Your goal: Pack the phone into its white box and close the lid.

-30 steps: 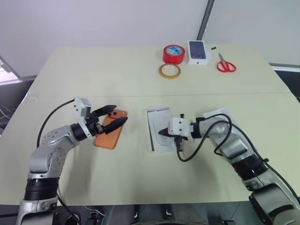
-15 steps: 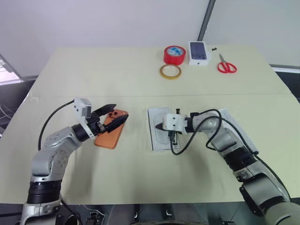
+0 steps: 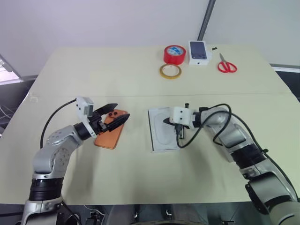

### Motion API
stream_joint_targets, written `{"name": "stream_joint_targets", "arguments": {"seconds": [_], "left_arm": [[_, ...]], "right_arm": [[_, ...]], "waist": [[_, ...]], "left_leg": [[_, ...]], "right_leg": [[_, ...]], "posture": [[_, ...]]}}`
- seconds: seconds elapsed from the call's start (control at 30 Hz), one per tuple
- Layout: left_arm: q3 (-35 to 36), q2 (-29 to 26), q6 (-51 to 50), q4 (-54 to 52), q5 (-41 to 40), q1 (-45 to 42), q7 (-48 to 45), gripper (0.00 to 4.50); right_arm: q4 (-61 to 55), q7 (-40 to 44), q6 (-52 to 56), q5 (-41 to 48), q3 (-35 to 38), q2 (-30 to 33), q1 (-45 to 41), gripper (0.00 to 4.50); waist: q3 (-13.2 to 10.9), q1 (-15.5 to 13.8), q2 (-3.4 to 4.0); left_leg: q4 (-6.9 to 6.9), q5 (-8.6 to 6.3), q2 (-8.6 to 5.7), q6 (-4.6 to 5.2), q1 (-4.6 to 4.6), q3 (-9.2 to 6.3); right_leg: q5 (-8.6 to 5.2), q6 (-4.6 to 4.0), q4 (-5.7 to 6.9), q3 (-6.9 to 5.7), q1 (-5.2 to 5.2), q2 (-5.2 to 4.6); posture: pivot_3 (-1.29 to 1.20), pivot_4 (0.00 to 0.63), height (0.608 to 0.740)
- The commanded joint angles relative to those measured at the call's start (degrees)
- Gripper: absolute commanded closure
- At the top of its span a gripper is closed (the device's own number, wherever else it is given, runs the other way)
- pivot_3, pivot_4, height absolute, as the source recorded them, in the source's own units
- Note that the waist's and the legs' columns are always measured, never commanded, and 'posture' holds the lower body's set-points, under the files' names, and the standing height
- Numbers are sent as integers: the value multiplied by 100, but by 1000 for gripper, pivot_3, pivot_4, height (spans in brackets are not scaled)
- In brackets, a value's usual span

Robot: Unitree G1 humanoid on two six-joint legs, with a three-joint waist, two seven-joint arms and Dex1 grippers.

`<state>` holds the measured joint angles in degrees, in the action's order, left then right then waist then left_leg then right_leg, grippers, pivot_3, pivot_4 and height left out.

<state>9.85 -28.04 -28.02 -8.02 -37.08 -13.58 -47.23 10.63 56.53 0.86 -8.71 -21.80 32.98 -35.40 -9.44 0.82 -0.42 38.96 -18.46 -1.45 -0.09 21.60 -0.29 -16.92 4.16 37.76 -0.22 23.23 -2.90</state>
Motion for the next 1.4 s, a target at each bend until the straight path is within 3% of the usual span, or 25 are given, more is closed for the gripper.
{"name": "stream_joint_targets", "arguments": {"seconds": [0.03, 0.3, 0.77, 0.87, 1.0, 1.23, 1.4], "left_arm": [[30, -14, 106, -110, 1, -53, -10, 0], [52, 24, 115, -161, 31, -10, 60, 0], [2, 29, -33, -147, 70, 44, 146, 0], [-43, -298, -494, 160, 254, -112, 241, 0], [276, -755, -1214, 857, -119, -487, 15, 0], [332, -1591, -2714, 2150, -380, -1230, -508, 0], [-279, -2029, -3184, 2620, -144, -1413, -1313, 0]], "right_arm": [[235, -2, -208, -219, -247, -187, -86, 4480], [557, -181, -180, -394, -344, -745, -309, 4480], [503, -140, -226, -221, 102, -465, -461, 4480], [577, -488, 59, 106, 460, -839, -628, 4480], [429, -712, 65, 157, 455, -1239, -630, 4480], [262, -1054, 562, -470, -350, -2051, -633, 4480], [326, -734, 1219, -657, -871, -2327, -689, 4480]], "waist": [[0, 6, 0], [0, 14, 0], [-1, -2, 1], [-3, 26, 0], [-3, 41, 1], [-5, 34, 2], [-2, 24, -2]], "left_leg": [[0, 0, 0, 0, -2, 0], [1, 2, 0, -3, -5, 0], [1, 2, 0, -3, -6, 0], [0, 2, 0, -3, -4, 0], [-3, 4, 1, -7, -4, -1], [-2, 6, -1, -11, 15, -1], [14, 26, -4, -45, 72, -1]], "right_leg": [[0, 0, 2, 0, 0, 0], [0, 0, 9, 0, -1, 0], [0, 0, 10, 0, -1, 0], [0, 0, 12, 0, 3, 1], [0, 0, 24, 0, 13, 3], [0, 0, 28, 0, 33, 3], [1, 1, 36, -1, 84, 3]], "posture": [[0, 150, 740], [0, 150, 740], [0, 150, 740], [0, 150, 740], [0, 150, 740], [0, 150, 740], [0, 150, 740]]}}
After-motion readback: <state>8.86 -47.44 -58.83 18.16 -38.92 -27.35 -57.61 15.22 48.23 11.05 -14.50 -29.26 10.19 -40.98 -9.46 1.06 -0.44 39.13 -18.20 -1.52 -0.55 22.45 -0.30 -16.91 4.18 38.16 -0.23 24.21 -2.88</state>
